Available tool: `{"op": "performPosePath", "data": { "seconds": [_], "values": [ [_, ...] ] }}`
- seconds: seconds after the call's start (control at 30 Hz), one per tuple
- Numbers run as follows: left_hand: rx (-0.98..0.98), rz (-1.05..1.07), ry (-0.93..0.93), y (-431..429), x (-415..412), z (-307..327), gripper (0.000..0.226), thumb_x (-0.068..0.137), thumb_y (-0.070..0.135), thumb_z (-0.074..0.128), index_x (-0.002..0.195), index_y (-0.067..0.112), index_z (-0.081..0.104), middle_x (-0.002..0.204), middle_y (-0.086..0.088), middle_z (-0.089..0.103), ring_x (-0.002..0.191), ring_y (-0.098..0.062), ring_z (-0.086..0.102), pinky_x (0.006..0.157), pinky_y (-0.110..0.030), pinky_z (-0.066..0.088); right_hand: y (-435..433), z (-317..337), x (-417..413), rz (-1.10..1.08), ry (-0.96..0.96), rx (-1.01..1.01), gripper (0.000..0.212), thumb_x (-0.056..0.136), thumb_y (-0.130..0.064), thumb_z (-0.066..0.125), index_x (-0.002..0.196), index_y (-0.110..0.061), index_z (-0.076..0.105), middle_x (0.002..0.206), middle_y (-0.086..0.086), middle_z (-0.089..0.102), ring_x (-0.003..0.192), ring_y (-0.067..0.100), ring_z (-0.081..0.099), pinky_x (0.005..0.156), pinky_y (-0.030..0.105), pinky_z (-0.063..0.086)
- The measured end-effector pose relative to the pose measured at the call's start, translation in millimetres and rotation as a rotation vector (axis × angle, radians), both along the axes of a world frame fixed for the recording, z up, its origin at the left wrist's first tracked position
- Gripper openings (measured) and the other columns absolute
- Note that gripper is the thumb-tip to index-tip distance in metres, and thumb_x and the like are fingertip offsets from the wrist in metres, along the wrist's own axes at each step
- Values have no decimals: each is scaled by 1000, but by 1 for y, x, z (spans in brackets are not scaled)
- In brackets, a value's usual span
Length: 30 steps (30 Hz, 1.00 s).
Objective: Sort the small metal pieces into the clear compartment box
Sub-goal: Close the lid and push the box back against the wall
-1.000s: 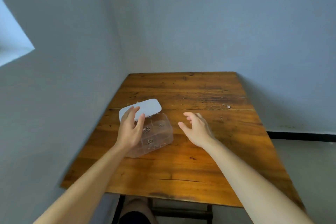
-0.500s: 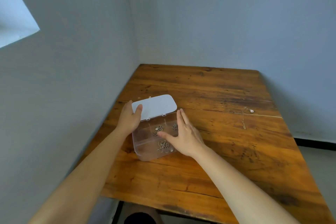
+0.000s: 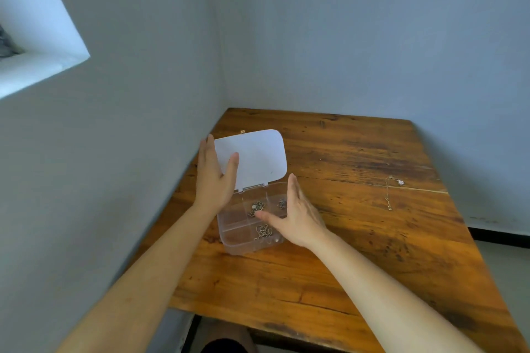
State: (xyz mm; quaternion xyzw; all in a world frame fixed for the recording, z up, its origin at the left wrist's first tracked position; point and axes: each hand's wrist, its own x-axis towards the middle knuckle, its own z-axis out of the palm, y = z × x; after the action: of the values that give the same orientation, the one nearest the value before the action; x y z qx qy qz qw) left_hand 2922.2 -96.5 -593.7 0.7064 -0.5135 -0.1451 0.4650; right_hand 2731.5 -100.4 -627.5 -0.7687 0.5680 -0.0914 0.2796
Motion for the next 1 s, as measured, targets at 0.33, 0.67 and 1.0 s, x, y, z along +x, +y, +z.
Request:
{"op": "performPosePath", "data": {
  "seconds": [0.33, 0.67, 1.0],
  "values": [
    [-112, -95, -87, 79, -16, -4, 64, 99, 53, 36, 155, 27, 20, 164, 3, 17, 148, -6, 16, 109, -8, 14, 4, 63, -10, -33, -409, -70, 70, 105, -25, 40, 158, -28, -5, 168, -4, 0, 153, 20, 6, 120, 40, 10],
    [3, -240, -332, 138, -34, -59, 75, 93, 69, 27, 156, 31, 13, 166, 3, 6, 153, -11, -2, 122, -39, 11, 65, -11, -44, -61, -295, -136, 68, 104, -33, 35, 156, -35, -8, 166, -8, -13, 152, 12, -8, 123, 41, 9],
    [216, -432, -888, 119, -39, -47, 75, 92, 74, 8, 155, 35, 23, 165, 7, 10, 152, -10, -4, 123, -48, -8, 69, -26, -63, -45, -91, -71, 72, 104, -38, 33, 156, -23, -14, 166, -2, -13, 153, 14, -6, 121, 31, 2]
  ]
}}
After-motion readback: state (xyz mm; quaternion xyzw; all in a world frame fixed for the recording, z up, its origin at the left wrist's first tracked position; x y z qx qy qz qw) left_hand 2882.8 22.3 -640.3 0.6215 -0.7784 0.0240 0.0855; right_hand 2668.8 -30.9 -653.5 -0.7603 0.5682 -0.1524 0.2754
